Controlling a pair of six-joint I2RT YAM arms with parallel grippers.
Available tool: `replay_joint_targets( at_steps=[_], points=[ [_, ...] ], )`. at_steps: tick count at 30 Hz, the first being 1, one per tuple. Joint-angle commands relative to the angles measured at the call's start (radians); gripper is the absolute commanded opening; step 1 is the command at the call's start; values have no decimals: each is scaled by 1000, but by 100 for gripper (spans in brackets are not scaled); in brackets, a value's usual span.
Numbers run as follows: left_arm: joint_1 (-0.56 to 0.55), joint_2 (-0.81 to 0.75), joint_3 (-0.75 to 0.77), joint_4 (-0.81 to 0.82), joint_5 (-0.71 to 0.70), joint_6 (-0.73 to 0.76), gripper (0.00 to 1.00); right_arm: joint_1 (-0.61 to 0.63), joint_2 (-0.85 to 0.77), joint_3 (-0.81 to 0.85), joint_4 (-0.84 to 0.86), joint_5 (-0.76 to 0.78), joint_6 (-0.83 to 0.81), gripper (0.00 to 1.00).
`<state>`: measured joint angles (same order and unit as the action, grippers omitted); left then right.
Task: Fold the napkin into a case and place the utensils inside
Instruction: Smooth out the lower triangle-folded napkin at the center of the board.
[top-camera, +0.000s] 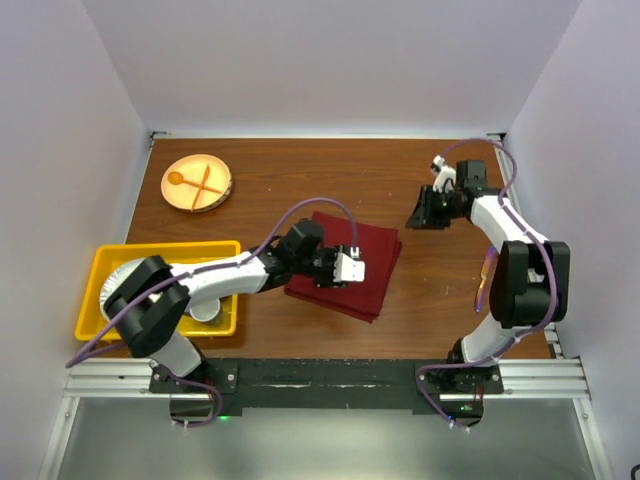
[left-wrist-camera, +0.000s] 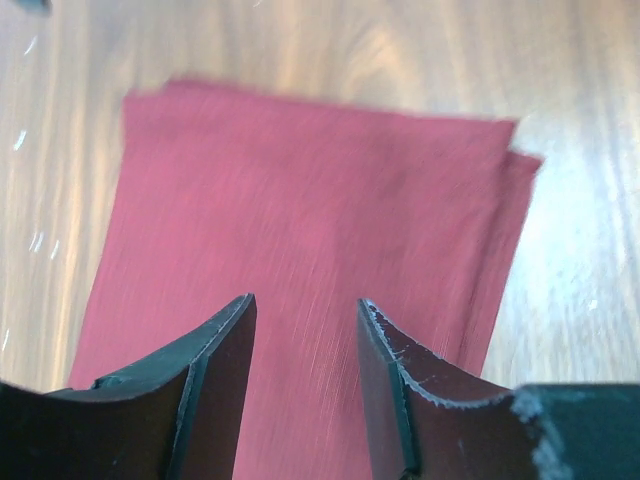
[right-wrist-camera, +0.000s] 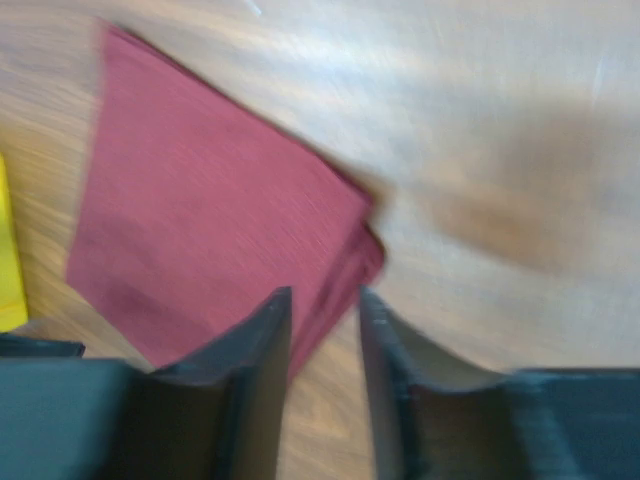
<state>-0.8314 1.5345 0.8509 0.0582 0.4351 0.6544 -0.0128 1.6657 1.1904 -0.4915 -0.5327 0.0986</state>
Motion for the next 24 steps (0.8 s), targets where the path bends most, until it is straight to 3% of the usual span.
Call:
replay_joint_targets(
  at_steps=[1, 6, 12, 16, 24],
  points=[
    [-54, 94, 79, 43, 86, 91, 50, -25, 3, -95, -35, 99, 62, 29],
    [-117, 188, 131, 6, 112, 142, 47, -47, 77, -118, -38, 109, 90, 19],
    [-135, 237, 149, -35, 97, 151, 46, -39, 175, -129, 73, 76, 128, 17],
    [-83, 256, 143, -46, 94, 79, 36, -19, 270, -89, 126, 51, 154, 15],
    [29, 280, 142, -83, 87, -16, 35, 5, 341, -52, 175, 33, 188, 13]
  ],
)
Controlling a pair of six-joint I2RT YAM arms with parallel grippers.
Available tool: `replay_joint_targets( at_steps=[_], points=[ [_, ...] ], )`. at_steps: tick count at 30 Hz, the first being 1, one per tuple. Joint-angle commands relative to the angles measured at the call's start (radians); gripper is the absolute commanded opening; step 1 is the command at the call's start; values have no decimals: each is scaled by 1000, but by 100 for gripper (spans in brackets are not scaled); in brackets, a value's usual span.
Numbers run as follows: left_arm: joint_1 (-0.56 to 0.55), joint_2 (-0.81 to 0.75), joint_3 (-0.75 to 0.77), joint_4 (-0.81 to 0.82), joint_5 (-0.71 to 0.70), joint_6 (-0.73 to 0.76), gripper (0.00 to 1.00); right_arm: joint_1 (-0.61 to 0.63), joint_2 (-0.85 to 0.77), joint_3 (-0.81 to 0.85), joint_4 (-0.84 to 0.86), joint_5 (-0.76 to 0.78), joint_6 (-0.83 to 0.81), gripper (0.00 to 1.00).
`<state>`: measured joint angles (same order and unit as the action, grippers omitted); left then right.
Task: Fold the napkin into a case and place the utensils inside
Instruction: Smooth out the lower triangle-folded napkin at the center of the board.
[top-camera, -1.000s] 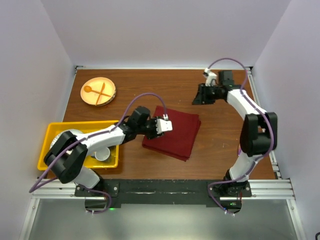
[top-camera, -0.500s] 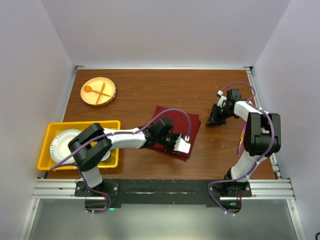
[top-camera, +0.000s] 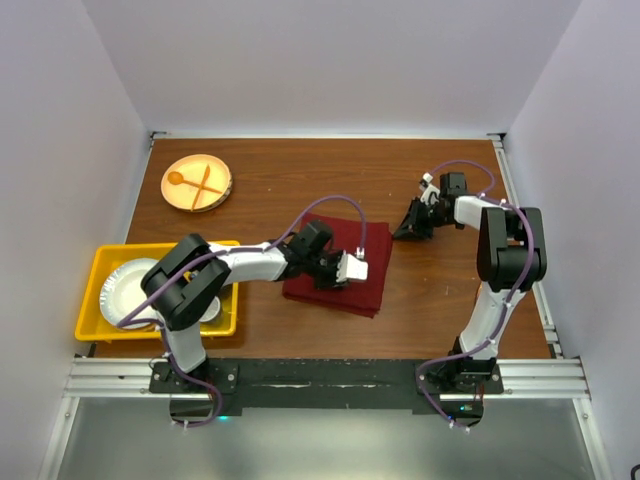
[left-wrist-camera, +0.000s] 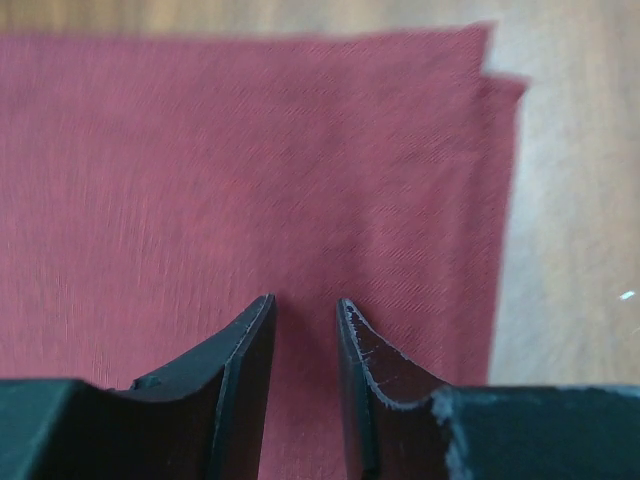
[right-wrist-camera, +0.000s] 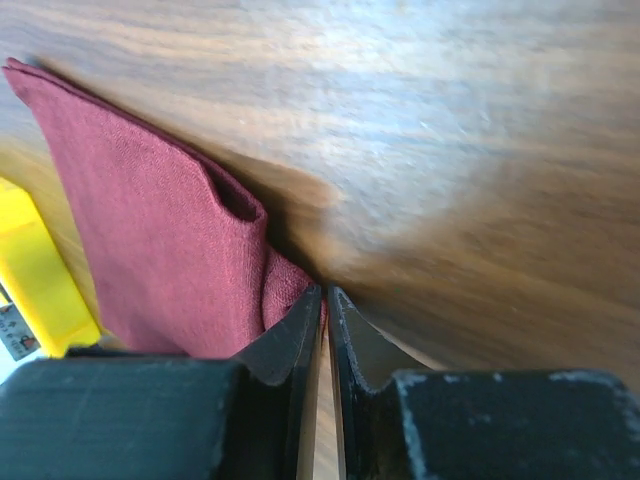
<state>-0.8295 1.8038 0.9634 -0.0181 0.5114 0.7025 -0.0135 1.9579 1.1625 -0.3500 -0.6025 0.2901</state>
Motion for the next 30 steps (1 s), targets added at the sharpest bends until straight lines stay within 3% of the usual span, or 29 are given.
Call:
replay_joint_targets(
  at_steps=[1, 12, 19, 26, 30],
  points=[
    [35, 26, 32, -3, 4, -96, 35, 6, 44, -27, 36, 99, -3, 13],
    [12, -43, 23, 76, 16, -115, 38, 6, -31, -95, 5, 128, -6, 16],
    [-8, -34, 23, 81, 1, -106, 39, 53, -77, -119, 94, 146, 32, 12],
    [-7, -43, 11, 83, -10, -106, 39, 66, -102, -123, 68, 139, 38, 1],
    [-7, -49, 1, 86, -11, -106, 39, 69, -122, -119, 52, 151, 38, 0]
  ],
)
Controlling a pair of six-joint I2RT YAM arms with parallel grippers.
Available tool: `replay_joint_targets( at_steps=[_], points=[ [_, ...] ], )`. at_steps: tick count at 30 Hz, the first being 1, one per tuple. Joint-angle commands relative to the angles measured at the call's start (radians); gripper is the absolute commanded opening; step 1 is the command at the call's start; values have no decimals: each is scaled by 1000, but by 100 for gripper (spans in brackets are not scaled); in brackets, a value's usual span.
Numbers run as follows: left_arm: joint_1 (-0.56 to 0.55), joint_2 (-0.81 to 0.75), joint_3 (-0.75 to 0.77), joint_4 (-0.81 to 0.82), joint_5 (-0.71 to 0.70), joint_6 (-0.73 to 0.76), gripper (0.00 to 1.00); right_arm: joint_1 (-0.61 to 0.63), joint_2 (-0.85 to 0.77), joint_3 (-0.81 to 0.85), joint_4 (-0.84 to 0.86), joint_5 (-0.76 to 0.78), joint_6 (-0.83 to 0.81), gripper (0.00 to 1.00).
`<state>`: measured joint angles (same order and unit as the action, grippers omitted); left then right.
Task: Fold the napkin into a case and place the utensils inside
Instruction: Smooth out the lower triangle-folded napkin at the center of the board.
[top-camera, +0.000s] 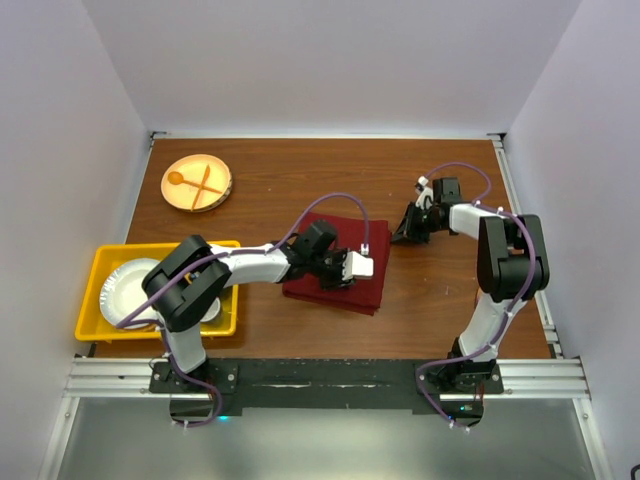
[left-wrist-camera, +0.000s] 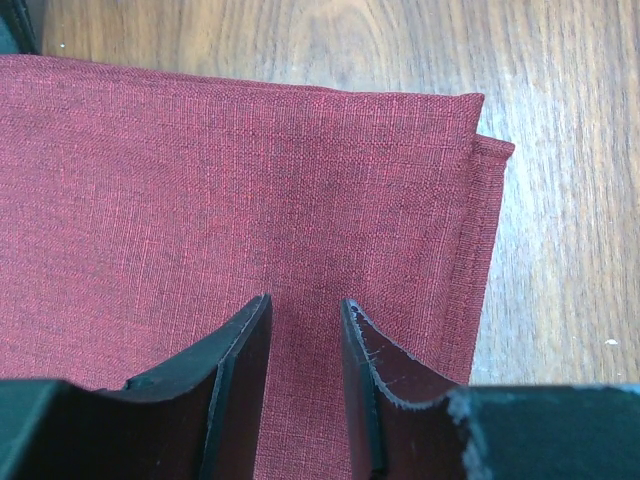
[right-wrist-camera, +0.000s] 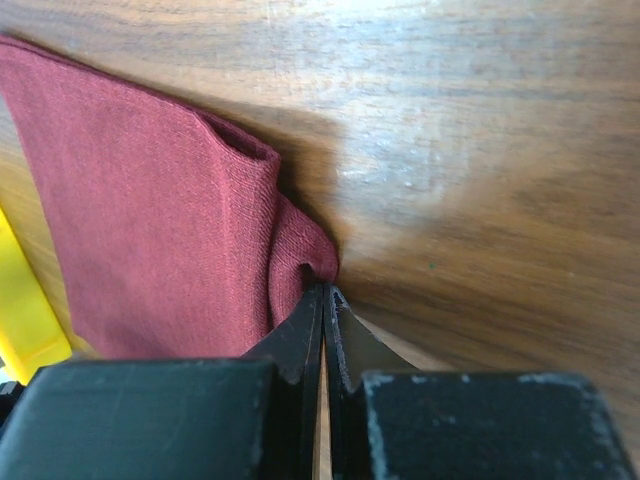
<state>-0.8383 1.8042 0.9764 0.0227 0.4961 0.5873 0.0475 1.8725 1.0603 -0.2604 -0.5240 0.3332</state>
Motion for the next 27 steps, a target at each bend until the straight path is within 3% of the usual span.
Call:
replay_joint_targets(
  at_steps=[1, 9, 19, 27],
  points=[
    [1, -49, -13, 46, 5, 6, 39, 12, -35, -16, -51, 81, -8, 0],
    [-5, -66, 11, 57, 19, -9, 41, 67, -33, -6, -74, 183, -16, 0],
    [-120, -52, -7, 88, -36, 85, 44, 101, -4, 18, -111, 344, -17, 0],
    [-166, -2, 8, 120, -50, 121, 37, 114, 22, 26, -119, 392, -8, 0]
  ],
)
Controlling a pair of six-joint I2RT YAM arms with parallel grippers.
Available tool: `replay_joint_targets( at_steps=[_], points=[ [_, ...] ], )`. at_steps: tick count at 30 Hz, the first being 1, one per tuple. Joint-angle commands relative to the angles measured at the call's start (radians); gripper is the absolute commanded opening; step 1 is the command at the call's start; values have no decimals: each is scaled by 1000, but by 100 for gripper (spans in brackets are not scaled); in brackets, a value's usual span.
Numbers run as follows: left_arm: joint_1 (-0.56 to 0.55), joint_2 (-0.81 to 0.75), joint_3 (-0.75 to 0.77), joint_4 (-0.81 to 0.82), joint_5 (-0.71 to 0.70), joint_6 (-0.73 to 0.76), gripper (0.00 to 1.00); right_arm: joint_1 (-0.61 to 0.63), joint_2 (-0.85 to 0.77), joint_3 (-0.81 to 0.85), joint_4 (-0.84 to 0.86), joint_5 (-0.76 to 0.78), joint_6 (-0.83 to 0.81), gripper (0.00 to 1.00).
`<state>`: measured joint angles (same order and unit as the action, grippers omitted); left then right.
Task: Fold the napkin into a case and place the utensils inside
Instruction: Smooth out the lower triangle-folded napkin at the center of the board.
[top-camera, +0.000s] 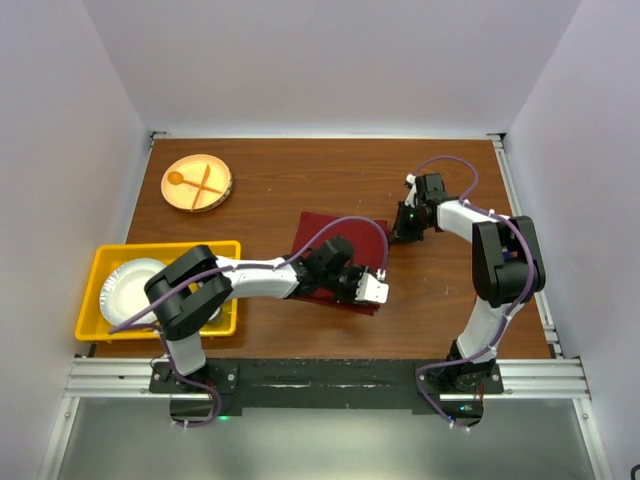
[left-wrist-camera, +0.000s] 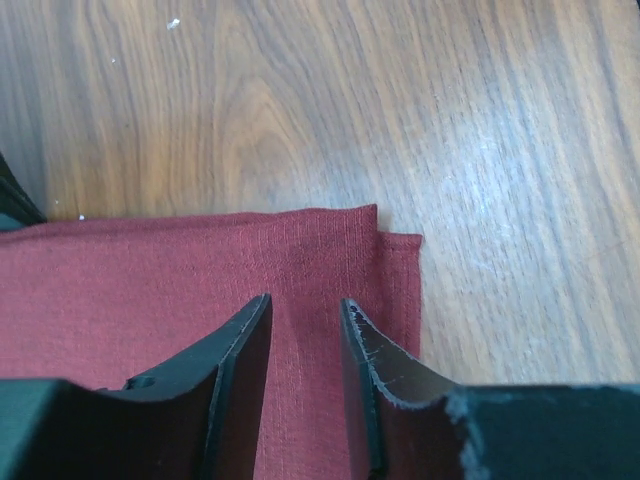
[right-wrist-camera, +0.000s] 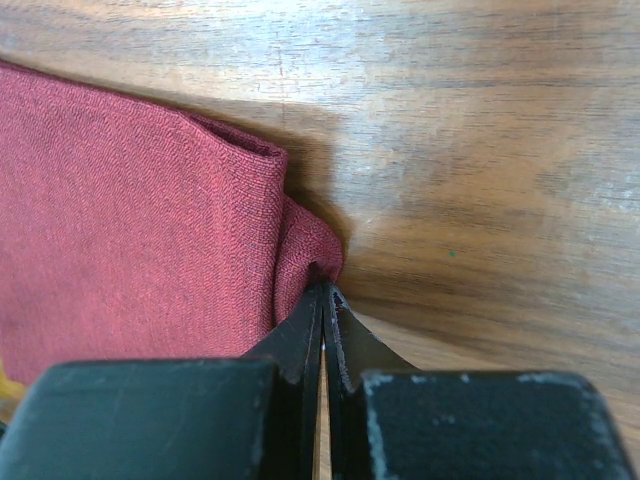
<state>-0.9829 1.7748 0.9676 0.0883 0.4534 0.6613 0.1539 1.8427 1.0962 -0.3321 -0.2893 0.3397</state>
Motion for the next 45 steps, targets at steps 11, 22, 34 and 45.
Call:
replay_joint_targets(
  at_steps=[11, 22, 34, 45],
  points=[
    [-51, 63, 23, 54, -30, 61, 31, 26, 61, -1, -62, 228, -21, 0],
    [-51, 39, 11, 36, -44, 60, 0, 30, 69, 2, -62, 282, -24, 0],
    [-49, -37, -32, 30, -33, 38, 0, 32, 82, 16, -64, 274, -30, 0],
    [-19, -43, -41, 51, -25, -3, 0, -13, -88, 25, -157, 40, -85, 18]
  ],
)
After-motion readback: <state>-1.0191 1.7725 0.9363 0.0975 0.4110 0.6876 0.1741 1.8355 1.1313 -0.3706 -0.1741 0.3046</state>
